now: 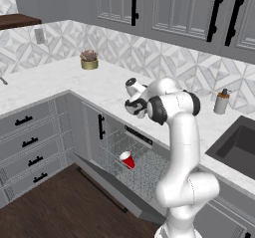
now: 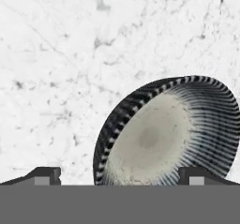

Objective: Pick up the cup and bowl from the counter, place them in the dishwasher, and close the dishwasher door.

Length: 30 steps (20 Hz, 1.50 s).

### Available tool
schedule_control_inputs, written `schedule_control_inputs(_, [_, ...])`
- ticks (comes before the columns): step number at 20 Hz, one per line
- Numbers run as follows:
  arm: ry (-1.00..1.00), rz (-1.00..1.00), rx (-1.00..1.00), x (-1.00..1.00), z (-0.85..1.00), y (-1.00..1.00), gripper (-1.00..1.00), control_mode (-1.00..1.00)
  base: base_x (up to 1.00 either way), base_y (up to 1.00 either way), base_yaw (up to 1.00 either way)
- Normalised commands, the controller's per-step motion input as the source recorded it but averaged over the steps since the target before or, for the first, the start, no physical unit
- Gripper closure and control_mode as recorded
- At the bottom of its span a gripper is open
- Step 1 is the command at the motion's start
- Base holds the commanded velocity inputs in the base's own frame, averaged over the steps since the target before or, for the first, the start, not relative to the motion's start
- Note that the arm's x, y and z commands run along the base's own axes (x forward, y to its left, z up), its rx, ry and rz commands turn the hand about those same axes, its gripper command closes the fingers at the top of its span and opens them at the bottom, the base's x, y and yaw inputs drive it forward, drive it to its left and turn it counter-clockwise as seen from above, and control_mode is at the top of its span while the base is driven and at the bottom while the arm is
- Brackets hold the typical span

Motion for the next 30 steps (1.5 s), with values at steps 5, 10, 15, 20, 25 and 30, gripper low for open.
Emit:
schedule_control_inputs(5, [0.0, -0.07, 0.0, 0.44, -0.22, 0.0, -1.0, -1.0, 0.0, 0.0, 0.0])
schedule_control_inputs(10, [0.0, -0.04, 0.01, -0.06, -0.09, 0.0, 1.0, -1.0, 0.0, 0.0, 0.0])
schedule_control_inputs(15, [-0.04, -0.05, 0.01, -0.5, -0.02, 0.01, 1.0, -1.0, 0.0, 0.0, 0.0])
schedule_control_inputs(20, [-0.17, -0.01, 0.01, -1.0, 0.03, 0.53, 1.0, -1.0, 0.0, 0.0, 0.0])
schedule_control_inputs(25, [-0.21, 0.0, 0.0, -1.0, 0.0, 0.83, 1.0, -1.0, 0.0, 0.0, 0.0])
schedule_control_inputs(30, [-0.05, -0.02, 0.07, -1.0, -0.07, 0.55, 1.0, -1.0, 0.0, 0.0, 0.0])
